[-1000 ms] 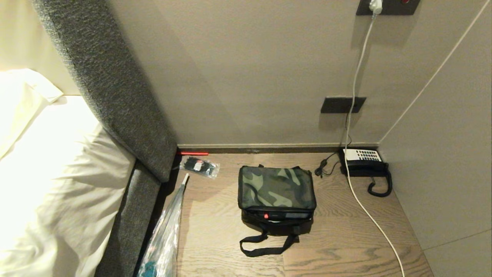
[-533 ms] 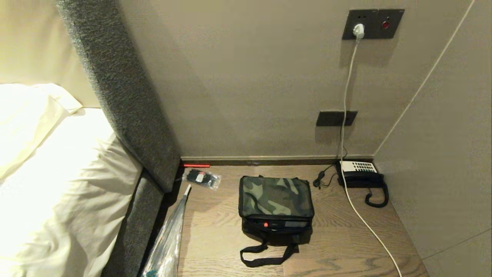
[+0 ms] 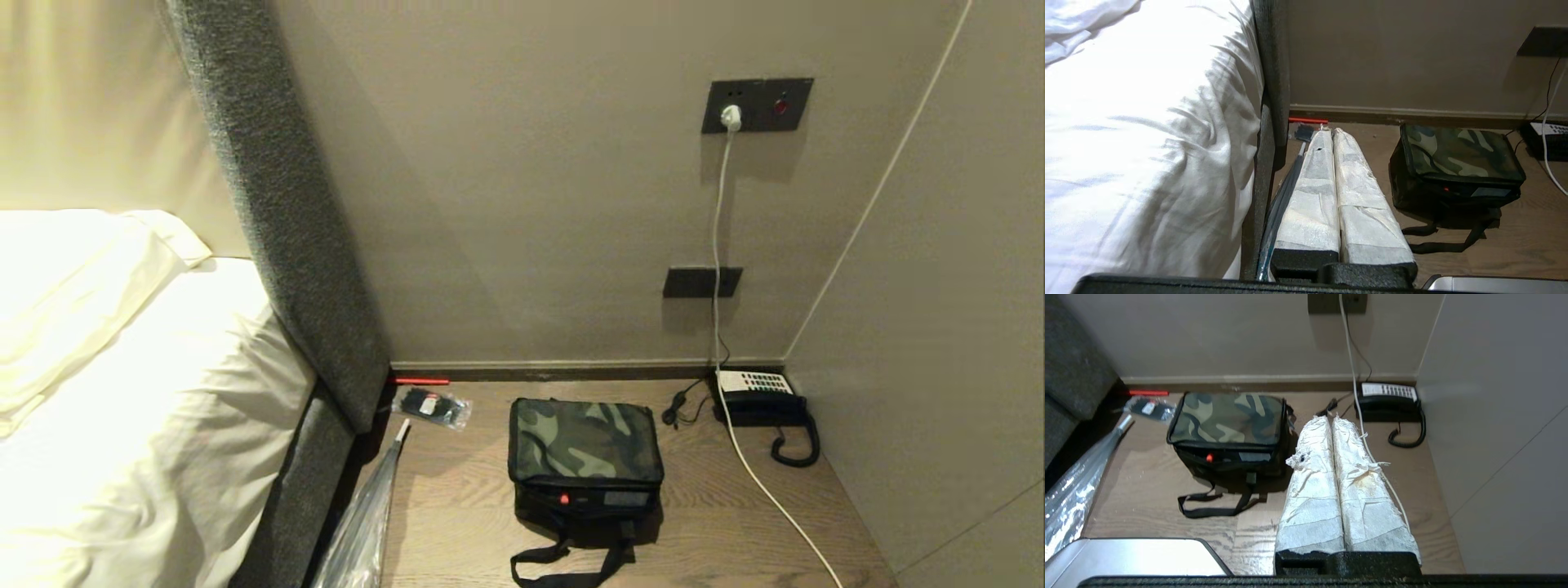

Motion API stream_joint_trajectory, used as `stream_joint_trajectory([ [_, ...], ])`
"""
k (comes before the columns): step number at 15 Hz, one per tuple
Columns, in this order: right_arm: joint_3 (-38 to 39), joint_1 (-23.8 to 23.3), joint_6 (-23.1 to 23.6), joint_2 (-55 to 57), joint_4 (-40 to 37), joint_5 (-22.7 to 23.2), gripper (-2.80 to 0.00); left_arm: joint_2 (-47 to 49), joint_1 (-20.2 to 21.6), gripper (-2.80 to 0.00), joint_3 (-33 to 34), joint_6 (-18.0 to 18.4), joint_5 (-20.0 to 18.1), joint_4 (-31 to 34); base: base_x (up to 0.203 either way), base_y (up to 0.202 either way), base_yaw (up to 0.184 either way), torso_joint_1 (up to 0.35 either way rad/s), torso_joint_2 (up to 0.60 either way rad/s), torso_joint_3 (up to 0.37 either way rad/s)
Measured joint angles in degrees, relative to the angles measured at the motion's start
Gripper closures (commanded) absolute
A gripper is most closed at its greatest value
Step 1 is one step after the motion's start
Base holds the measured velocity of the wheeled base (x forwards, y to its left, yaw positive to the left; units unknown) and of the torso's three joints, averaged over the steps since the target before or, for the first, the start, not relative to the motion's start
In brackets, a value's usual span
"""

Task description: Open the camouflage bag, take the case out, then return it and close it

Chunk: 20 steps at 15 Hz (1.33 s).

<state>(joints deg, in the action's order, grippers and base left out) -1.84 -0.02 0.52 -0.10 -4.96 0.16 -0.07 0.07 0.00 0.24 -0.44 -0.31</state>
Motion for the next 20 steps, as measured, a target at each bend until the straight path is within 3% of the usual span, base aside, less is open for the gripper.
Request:
stream_joint_trajectory([
  [8, 0.0, 0.0, -0.1, 0.0, 0.0, 0.0, 0.0, 0.0, 0.0, 0.0, 0.0, 0.0, 0.0, 0.0, 0.0, 0.0, 0.0, 0.001, 0.0, 0.188],
  [20, 0.0, 0.0, -0.1, 0.0, 0.0, 0.0, 0.0, 0.0, 0.0, 0.0, 0.0, 0.0, 0.0, 0.0, 0.0, 0.0, 0.0, 0.0, 0.0, 0.007],
])
